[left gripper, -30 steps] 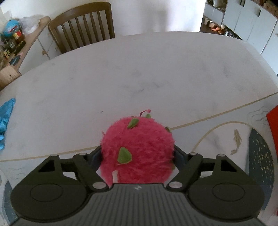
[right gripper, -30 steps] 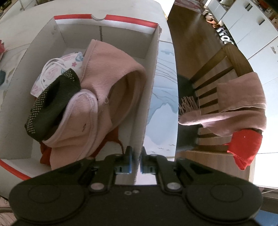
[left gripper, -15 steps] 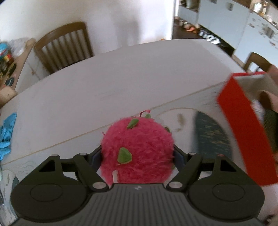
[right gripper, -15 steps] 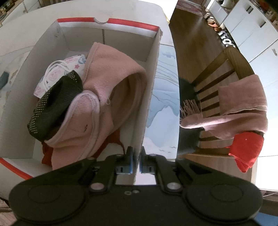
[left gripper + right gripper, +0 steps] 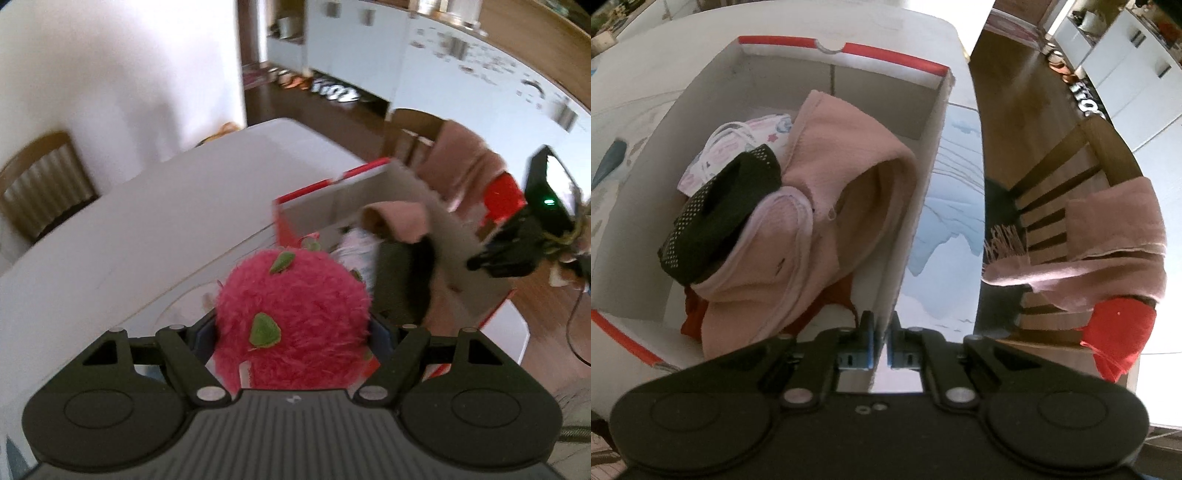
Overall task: Organize objects
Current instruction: 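Carry the pink plush with the left gripper into the box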
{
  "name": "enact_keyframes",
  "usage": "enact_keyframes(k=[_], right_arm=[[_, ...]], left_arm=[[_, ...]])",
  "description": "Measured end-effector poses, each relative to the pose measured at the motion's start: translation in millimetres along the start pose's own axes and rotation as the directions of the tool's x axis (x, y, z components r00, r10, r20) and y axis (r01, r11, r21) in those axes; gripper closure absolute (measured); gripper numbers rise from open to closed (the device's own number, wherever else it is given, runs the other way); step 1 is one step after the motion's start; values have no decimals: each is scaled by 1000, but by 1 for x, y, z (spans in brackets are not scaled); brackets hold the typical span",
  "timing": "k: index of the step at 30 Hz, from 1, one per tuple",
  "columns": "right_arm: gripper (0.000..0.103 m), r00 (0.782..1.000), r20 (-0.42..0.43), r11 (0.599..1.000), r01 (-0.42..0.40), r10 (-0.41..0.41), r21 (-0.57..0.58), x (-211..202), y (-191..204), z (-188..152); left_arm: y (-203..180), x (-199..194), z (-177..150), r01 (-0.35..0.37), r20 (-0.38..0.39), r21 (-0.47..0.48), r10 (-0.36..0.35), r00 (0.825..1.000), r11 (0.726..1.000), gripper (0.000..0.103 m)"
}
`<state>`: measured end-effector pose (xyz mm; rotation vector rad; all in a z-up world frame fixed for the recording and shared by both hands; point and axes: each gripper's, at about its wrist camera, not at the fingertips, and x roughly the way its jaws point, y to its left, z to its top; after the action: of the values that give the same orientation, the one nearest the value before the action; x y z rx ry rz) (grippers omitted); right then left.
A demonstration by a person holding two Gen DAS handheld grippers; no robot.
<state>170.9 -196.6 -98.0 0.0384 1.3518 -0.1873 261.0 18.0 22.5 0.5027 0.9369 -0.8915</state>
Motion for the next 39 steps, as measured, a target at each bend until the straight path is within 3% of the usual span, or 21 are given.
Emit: enact_keyframes(k=[8,16,29,39], right_arm=[[98,1000,12,1000,-17,17,-11,1,-3,-1],[98,999,20,999,-26,26,-20,2,-4,-2],[98,999,22,999,-35,36,-28,1,-5,-3],[98,999,23,999,-31,32,-26,0,-3,-2]], left_arm=[[-64,29,38,30,21,81,-32,999,996,24],[-88,71,64,28,-11,88,-27,1000,996,24],[-113,145,44,36,-129,123,-20,991,992,24],[-109,149,39,41,-109,89,-31,994,995,18]])
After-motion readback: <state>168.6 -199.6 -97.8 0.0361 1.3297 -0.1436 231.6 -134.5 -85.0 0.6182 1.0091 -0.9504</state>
